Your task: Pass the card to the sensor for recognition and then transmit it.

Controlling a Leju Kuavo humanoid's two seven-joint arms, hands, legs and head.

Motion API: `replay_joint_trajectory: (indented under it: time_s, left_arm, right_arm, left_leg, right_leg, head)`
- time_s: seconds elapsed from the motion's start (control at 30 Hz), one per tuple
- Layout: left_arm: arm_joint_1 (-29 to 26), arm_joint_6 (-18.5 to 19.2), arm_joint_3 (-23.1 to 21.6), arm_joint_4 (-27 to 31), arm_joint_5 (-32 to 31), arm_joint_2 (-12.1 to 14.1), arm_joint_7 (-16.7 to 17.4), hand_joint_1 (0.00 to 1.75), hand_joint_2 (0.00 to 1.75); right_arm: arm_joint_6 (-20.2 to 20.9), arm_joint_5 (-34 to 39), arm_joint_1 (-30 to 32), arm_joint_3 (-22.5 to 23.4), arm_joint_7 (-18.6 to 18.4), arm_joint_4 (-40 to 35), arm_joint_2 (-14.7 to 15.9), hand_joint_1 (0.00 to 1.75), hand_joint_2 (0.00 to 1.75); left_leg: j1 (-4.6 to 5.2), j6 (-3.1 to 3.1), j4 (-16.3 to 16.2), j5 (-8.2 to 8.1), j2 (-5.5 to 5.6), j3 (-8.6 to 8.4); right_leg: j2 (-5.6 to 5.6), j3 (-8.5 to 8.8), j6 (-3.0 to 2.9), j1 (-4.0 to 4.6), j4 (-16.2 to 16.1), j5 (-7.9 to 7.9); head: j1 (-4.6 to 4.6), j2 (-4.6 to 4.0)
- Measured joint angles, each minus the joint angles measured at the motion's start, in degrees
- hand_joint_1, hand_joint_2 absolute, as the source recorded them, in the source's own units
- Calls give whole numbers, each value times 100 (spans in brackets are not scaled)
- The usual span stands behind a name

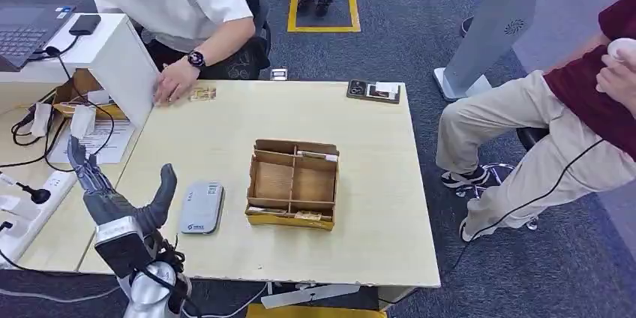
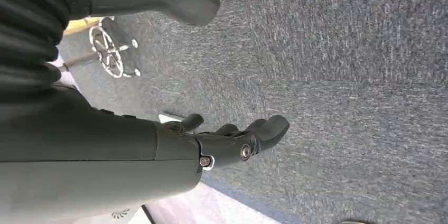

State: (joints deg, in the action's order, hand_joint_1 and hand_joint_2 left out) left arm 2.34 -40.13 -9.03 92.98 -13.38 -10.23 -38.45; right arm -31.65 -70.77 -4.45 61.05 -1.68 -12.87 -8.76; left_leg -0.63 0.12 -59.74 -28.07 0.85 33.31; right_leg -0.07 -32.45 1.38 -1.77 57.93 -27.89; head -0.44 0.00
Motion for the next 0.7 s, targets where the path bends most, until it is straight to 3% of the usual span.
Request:
replay_joint_trajectory:
  time_s: [0.33, 0.57, 0.7]
  left_arm:
    - [-367, 0, -100, 277, -467, 24, -126, 0, 175]
    - [-543, 0, -100, 260, -1987, -76, -146, 0, 175]
    - [-585, 0, -147, 142, -2551, -90, -65, 0, 175]
  right_arm:
    - [0, 33, 19, 15, -2, -2, 0, 0, 175]
    - [20, -2, 22, 17, -37, -4, 2, 0, 175]
    - [46, -13, 21, 17, -42, -7, 2, 0, 175]
  left_leg:
    - [0, 1, 0, -1, 0, 1]
    - [1, 0, 0, -1, 0, 1]
    - [1, 1, 0, -1, 0, 1]
  right_leg:
    - [-1, -1, 0, 0, 0, -1]
    - [-1, -1, 0, -1, 0, 0]
    - [-1, -2, 0, -1, -1, 0]
  head:
    - [0, 0]
    - [2, 0]
    - [2, 0]
